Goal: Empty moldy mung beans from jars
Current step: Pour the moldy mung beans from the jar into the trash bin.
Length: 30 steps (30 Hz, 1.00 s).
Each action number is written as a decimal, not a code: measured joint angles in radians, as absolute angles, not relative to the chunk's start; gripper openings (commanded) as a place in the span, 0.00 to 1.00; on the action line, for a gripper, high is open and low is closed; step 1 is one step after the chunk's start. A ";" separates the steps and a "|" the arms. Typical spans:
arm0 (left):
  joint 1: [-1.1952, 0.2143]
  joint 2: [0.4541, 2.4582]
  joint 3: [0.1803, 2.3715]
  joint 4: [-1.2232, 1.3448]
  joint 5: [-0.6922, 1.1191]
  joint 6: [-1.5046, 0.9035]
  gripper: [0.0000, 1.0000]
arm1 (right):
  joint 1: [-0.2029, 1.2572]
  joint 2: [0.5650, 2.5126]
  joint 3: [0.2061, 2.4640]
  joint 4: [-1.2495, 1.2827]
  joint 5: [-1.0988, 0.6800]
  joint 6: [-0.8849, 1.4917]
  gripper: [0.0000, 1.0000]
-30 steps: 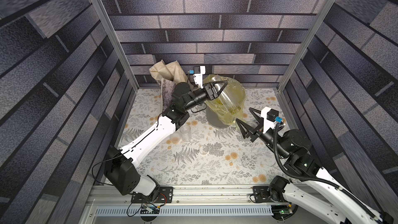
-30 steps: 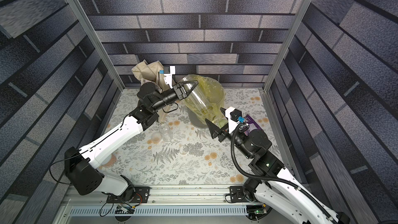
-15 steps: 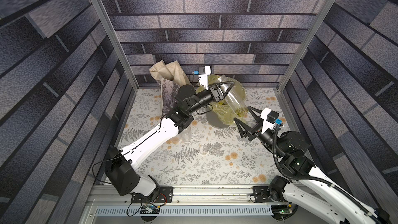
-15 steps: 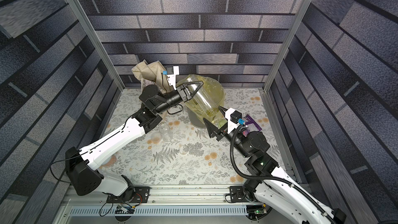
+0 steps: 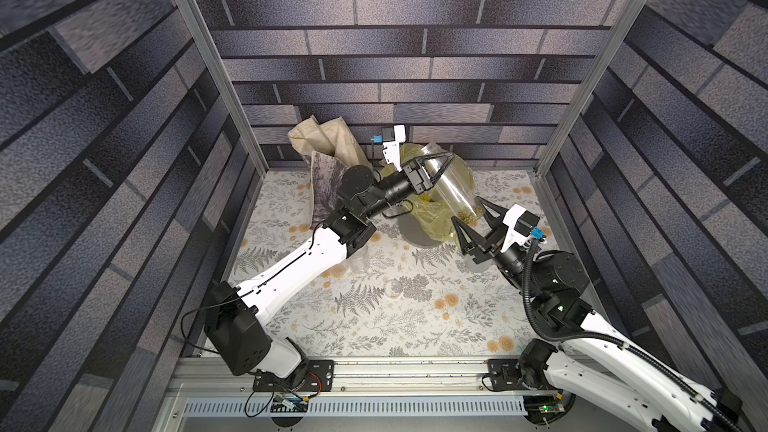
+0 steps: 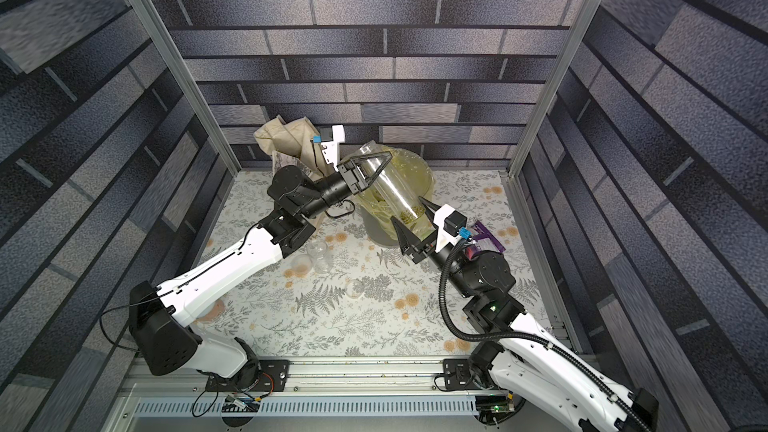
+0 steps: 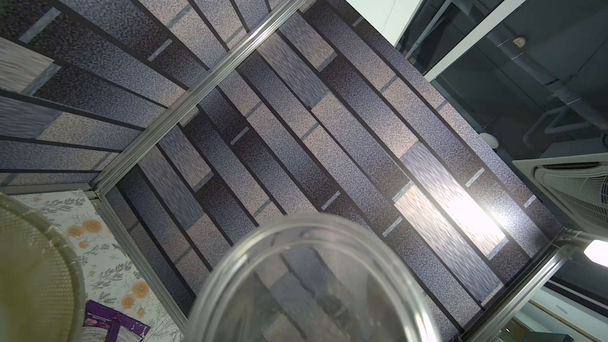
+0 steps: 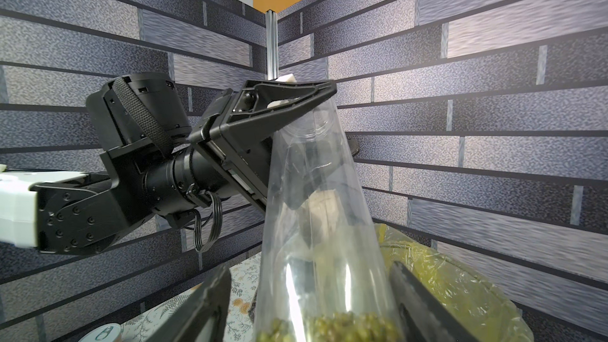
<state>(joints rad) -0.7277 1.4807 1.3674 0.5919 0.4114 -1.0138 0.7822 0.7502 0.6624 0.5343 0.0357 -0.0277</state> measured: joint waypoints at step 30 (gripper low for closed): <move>-0.735 1.510 1.301 0.735 0.416 -1.135 0.41 | 0.743 0.793 0.642 0.601 -0.001 -0.005 0.58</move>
<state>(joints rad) -0.7349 1.5101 1.3014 0.7349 0.4164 -1.1355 0.7433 0.7925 0.6422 0.6014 -0.0010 -0.0048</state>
